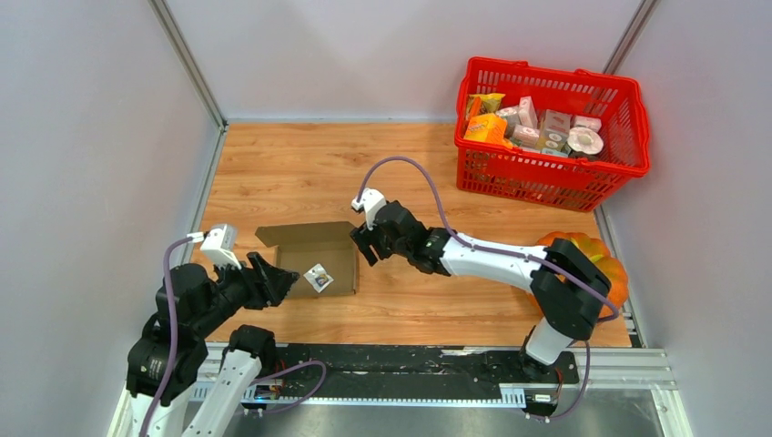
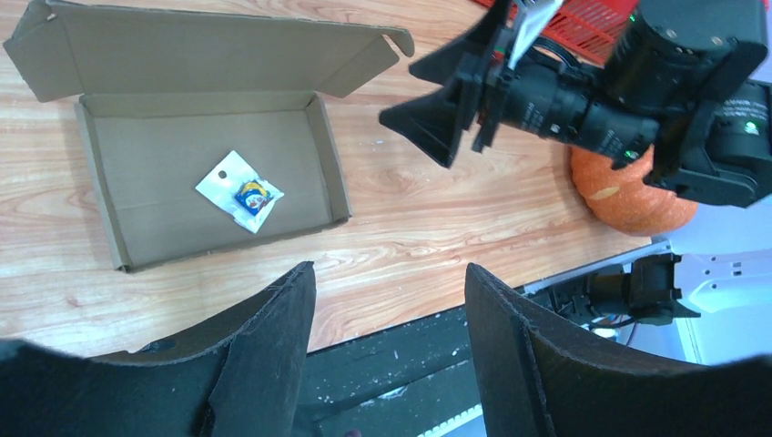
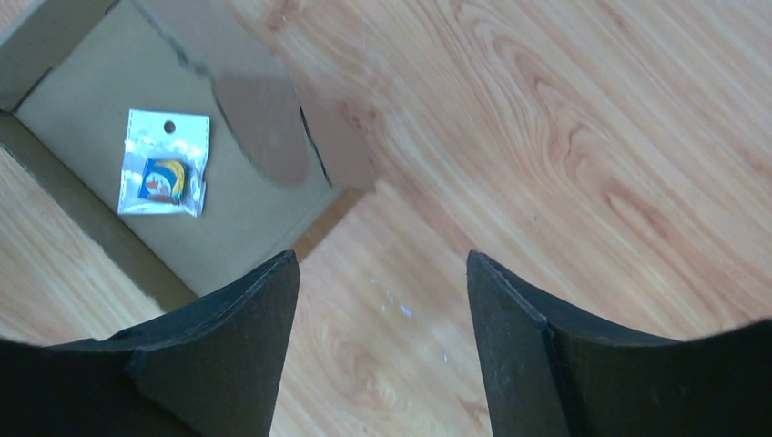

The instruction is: Fold the paper box

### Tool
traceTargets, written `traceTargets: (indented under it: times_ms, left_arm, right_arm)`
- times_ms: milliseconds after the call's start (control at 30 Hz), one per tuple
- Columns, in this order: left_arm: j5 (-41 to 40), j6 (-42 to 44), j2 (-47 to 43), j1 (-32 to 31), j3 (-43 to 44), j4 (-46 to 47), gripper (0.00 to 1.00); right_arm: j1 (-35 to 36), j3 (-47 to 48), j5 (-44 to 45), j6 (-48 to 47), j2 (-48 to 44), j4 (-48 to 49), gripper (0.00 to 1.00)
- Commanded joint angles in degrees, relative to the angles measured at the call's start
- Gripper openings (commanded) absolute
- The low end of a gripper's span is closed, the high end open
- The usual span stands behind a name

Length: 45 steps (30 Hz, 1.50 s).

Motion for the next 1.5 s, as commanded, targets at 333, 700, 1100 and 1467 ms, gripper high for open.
traceTargets:
  times_ms: [333, 700, 1100, 1467]
  left_arm:
    - [0.6, -1.2, -4.0, 0.2, -2.0, -2.3, 0.69]
    - [3.5, -3.8, -4.0, 0.2, -6.1, 2.6, 0.68]
    - [8.9, -0.2, 8.3, 0.2, -13.3, 20.5, 0.65]
    - [1.4, 7.7, 20.0, 0.2, -21.5, 41.2, 0.66]
  right_arm:
    - [-0.4, 7.3, -6.5, -7.3, 8.3, 11.8, 0.56]
    - [-0.3, 7.9, -6.5, -11.0, 8.1, 6.4, 0.03]
    - [-1.6, -2.0, -9.3, -8.8, -7.1, -7.6, 0.00]
    - [-10.8, -5.5, -16.6, -9.5, -10.9, -6.1, 0.00]
